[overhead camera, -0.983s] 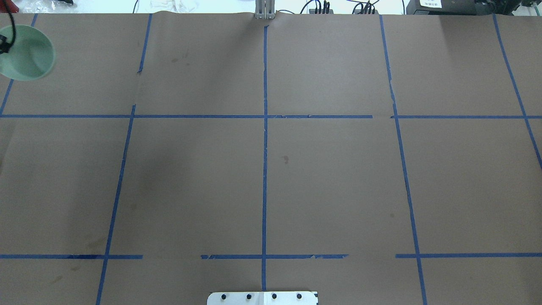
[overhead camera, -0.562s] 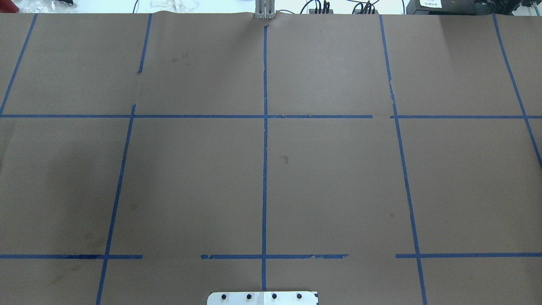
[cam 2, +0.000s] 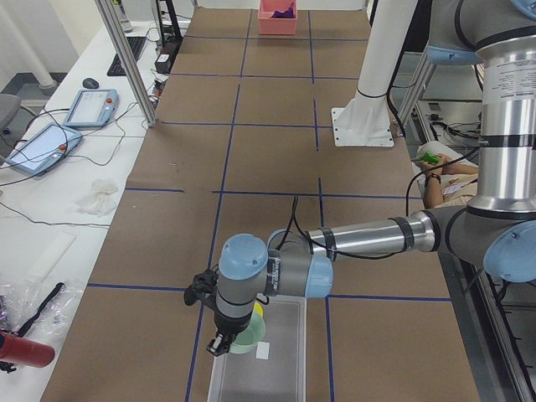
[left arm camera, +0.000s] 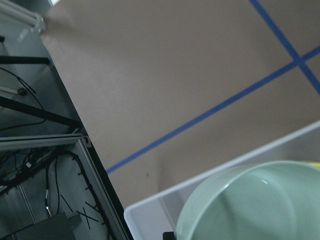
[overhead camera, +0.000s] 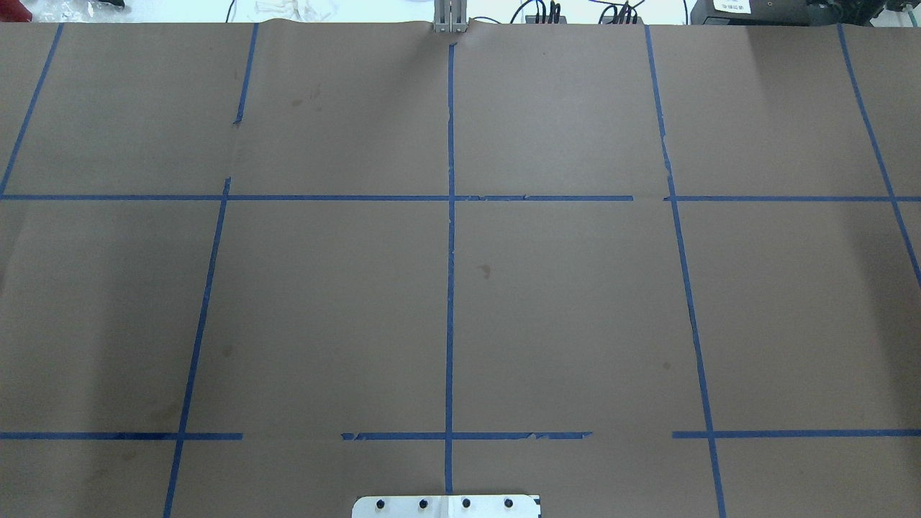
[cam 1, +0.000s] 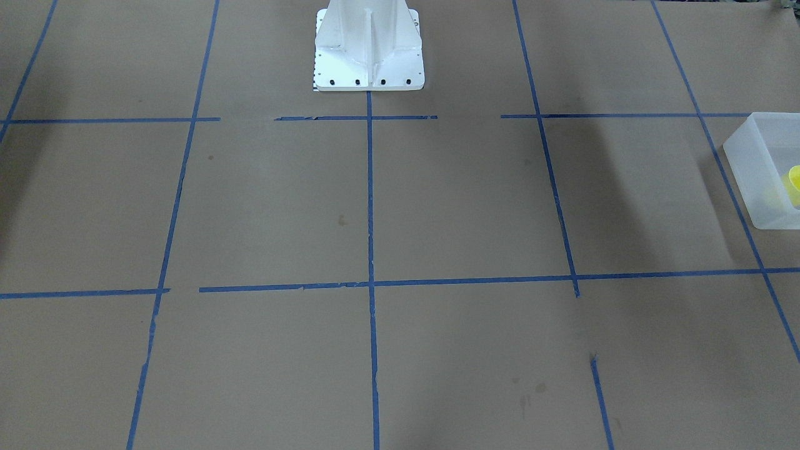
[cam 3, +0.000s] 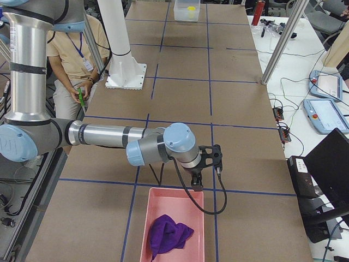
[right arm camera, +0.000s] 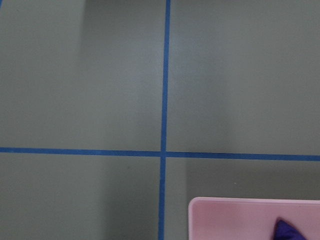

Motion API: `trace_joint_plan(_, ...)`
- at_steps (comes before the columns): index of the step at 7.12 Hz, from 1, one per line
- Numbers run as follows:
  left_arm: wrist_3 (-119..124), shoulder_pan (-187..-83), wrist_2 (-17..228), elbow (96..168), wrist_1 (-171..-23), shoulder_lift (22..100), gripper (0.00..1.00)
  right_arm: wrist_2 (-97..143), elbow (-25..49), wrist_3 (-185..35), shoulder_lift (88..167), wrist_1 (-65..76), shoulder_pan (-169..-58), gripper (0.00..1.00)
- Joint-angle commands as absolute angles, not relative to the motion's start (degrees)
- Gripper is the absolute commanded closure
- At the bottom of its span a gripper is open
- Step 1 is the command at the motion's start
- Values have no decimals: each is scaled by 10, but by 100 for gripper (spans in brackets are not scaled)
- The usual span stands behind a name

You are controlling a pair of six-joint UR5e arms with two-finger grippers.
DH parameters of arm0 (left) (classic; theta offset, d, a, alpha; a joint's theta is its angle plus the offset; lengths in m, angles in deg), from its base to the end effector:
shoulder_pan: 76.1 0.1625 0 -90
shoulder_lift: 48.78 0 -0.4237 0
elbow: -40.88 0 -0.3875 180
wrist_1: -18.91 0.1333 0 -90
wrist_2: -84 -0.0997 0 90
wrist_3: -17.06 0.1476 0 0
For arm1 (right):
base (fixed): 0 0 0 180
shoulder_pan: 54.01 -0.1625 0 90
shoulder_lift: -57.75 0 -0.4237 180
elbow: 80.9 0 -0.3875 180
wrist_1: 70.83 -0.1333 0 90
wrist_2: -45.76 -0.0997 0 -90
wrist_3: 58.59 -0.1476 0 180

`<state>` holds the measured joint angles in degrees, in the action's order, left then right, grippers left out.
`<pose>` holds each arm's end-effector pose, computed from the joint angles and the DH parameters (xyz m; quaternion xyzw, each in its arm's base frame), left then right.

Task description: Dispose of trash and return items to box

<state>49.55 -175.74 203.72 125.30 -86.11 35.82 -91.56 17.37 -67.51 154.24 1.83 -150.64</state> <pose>-0.1345 -0.4326 0.7790 0.1239 0.2269 0.2002 0.9450 0.0785 -0.4604 0.6333 0.1442 -0.3987 0.0562 0.9039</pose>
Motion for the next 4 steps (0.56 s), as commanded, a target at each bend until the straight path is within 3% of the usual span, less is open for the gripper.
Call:
trace_joint_plan(1, 482, -1759, 2086, 1172, -886, 354, 100, -918, 194, -716, 1539, 19, -1484, 0)
trace_joint_plan(4, 418, -1756, 2115, 1079, -1011, 355, 100, -917, 196, -716, 1539, 19, -1484, 0)
